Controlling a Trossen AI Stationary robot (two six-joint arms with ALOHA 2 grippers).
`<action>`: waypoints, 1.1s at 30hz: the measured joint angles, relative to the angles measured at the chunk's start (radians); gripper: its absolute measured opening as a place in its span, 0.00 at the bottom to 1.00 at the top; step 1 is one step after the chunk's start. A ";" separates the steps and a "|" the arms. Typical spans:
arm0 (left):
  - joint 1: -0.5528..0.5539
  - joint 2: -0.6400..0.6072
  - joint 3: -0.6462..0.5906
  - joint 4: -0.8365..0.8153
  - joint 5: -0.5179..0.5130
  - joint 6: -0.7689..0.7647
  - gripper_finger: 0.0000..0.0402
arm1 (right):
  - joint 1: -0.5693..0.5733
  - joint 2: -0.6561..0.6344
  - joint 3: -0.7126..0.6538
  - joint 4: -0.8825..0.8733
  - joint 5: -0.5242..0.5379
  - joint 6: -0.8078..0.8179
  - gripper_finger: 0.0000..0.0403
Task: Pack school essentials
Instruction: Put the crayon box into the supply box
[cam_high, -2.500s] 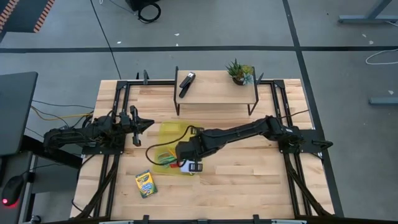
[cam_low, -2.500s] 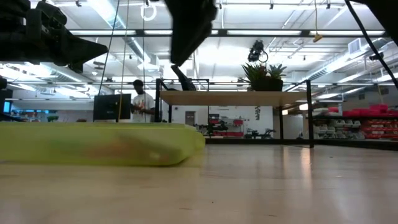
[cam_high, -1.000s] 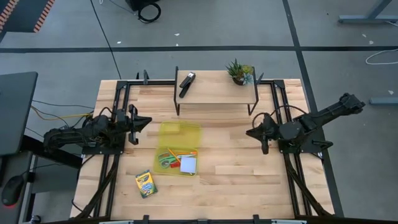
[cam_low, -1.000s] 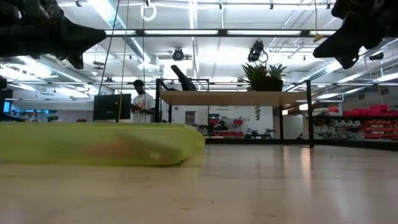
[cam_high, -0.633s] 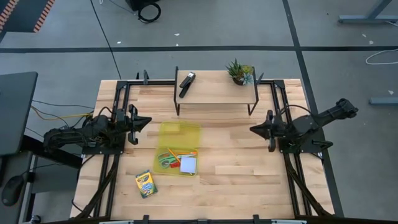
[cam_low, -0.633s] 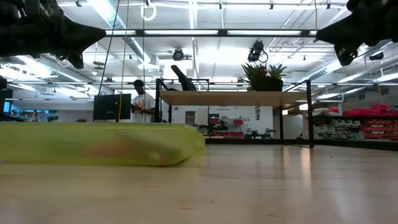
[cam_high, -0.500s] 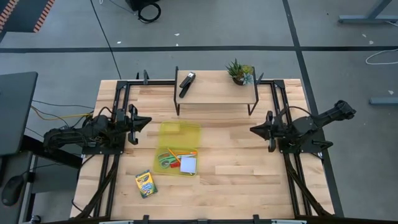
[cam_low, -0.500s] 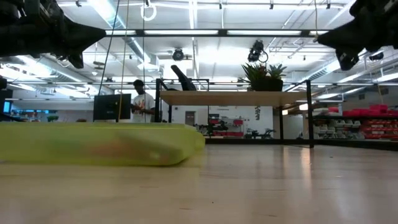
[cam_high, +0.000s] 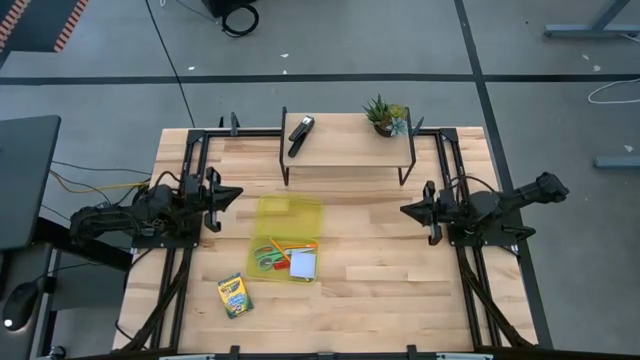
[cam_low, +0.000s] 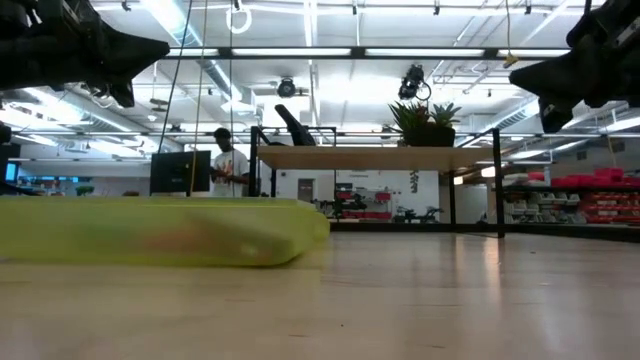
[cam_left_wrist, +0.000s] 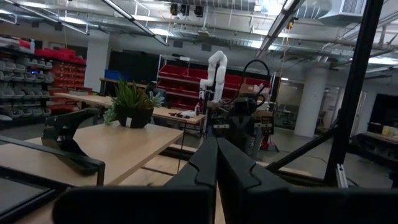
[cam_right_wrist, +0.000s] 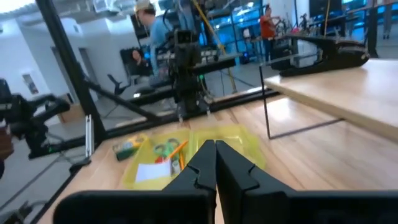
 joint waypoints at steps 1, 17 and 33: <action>0.000 0.000 0.000 0.003 0.000 -0.005 0.03 | -0.018 0.001 0.000 0.014 -0.016 0.000 0.02; 0.000 0.106 0.331 -0.452 0.236 -0.113 0.02 | -0.082 0.006 0.018 0.042 -0.043 0.078 0.02; -0.363 0.697 0.631 -0.822 0.264 -0.012 0.05 | -0.082 0.006 0.018 0.034 -0.042 0.078 0.02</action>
